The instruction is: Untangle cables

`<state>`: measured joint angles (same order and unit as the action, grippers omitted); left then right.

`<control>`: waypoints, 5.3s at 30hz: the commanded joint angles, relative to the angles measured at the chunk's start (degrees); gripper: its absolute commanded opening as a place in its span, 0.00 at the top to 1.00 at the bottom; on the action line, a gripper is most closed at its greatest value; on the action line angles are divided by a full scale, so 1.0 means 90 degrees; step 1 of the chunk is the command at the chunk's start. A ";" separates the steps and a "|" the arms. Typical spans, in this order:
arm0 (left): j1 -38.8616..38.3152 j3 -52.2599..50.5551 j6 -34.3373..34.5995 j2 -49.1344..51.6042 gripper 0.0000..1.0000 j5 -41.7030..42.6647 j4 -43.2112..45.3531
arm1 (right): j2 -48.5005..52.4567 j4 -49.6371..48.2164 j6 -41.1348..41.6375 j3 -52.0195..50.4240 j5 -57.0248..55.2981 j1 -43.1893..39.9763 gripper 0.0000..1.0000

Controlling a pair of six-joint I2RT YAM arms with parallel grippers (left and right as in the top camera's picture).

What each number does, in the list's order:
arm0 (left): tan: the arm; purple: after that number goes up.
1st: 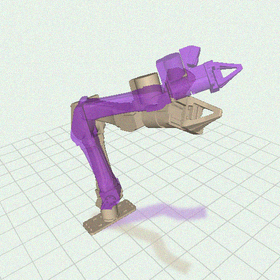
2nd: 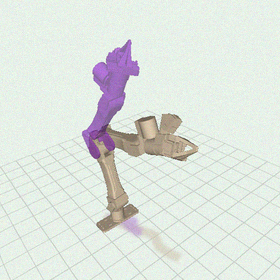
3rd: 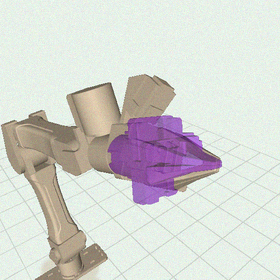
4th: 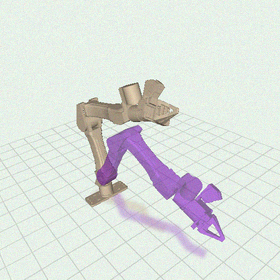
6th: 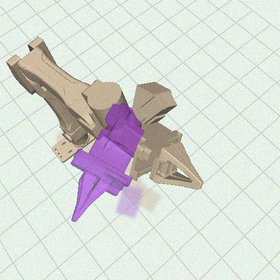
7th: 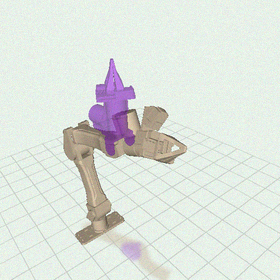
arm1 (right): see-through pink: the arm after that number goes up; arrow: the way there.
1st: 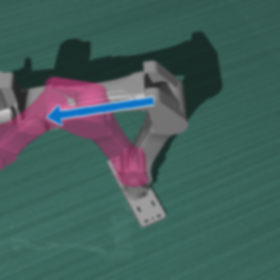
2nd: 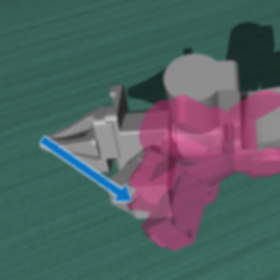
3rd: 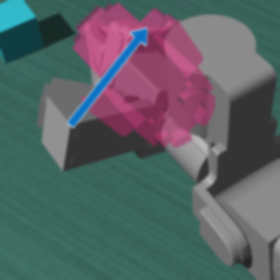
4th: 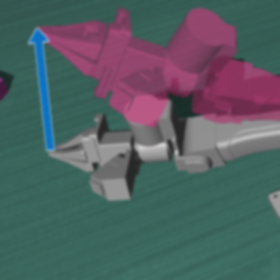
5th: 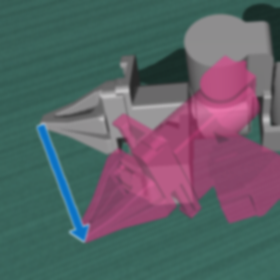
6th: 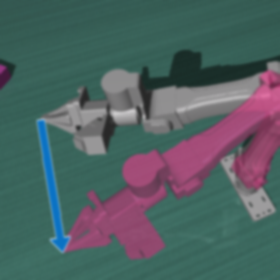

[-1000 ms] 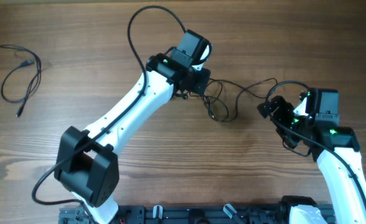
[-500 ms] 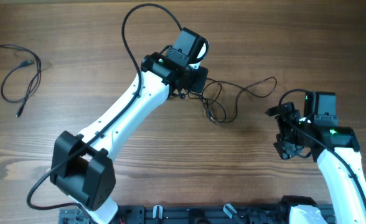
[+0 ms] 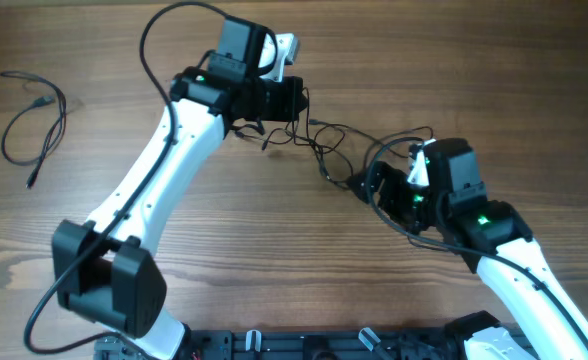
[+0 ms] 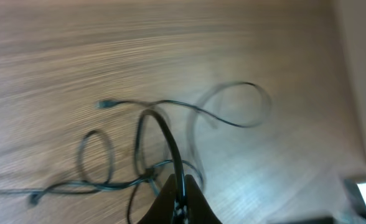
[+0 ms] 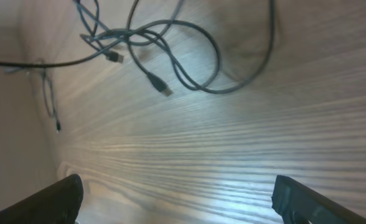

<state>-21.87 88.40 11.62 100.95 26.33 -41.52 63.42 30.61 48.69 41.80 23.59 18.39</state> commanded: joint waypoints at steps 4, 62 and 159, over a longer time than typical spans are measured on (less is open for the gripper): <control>0.0063 0.0097 -0.2018 -0.0600 0.96 0.2487 -0.0034 | 0.0418 -0.1022 -0.0073 0.0010 -0.1086 0.0146 0.00; -0.0906 0.0095 0.0612 -0.0070 0.39 -0.2390 -0.1098 | 0.2339 -0.0777 -0.3470 0.0061 0.1649 -0.3223 0.00; -0.2154 -0.0253 0.6972 0.2965 0.50 -0.0894 0.2992 | -0.0415 0.1508 -0.2574 -0.0639 0.1399 -0.4998 0.95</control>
<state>-39.79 86.08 74.00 125.82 20.93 -18.11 60.25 43.97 26.65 35.57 32.64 -27.44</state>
